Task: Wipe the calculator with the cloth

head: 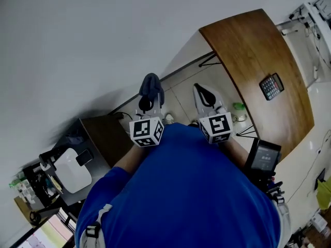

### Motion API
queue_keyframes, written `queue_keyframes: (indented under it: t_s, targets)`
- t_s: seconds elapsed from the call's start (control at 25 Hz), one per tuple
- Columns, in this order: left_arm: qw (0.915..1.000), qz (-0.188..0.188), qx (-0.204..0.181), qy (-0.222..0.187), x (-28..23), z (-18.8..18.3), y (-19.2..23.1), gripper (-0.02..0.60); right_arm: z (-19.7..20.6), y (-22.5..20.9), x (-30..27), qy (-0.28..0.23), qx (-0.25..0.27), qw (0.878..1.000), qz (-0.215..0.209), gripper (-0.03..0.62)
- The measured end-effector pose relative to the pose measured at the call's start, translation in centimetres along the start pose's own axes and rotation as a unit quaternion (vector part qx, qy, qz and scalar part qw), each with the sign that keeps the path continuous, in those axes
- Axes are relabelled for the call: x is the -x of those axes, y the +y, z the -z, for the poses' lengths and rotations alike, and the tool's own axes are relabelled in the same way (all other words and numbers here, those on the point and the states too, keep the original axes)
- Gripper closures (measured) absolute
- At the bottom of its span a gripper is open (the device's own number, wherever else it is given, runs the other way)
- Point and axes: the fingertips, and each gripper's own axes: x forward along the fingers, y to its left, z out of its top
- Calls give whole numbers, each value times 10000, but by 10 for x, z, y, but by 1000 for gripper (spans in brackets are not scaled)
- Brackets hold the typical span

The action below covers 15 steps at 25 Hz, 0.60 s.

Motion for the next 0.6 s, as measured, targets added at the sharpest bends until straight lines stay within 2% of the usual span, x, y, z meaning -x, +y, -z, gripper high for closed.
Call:
queue_keyframes:
  t_s: [0.08, 0.2, 0.24, 0.32, 0.44, 0.48, 0.52, 0.56, 0.6]
  targets:
    - [10000, -1, 4, 22, 5, 3, 1, 515, -1, 4, 2, -12, 23, 10000, 0, 591]
    - [9977, -643, 207, -46, 60, 24, 16, 515, 9, 43, 11, 53, 257, 9975, -649, 591]
    - [9969, -738, 250, -53, 68, 29, 17, 515, 13, 48, 13, 77, 291, 9968, -737, 591]
    - [9981, -577, 213, -5, 54, 32, 10, 515, 17, 32, 13, 98, 230, 9982, -539, 591]
    - [9999, -58, 28, 110, 8, 31, -12, 515, 19, -16, 12, 88, 34, 9999, 65, 591]
    - [9999, 22, 7, 129, 8, 33, -14, 515, 21, -17, 15, 93, 2, 9998, 163, 591]
    - [9999, -94, 58, 113, 26, 37, -8, 515, 23, -2, 20, 115, 47, 9999, 61, 591]
    - [9986, -479, 203, 46, 66, 44, 8, 515, 24, 33, 23, 161, 196, 9992, -314, 591]
    - [9937, -1041, 414, -59, 120, 52, 30, 515, 24, 82, 26, 218, 414, 9951, -873, 591]
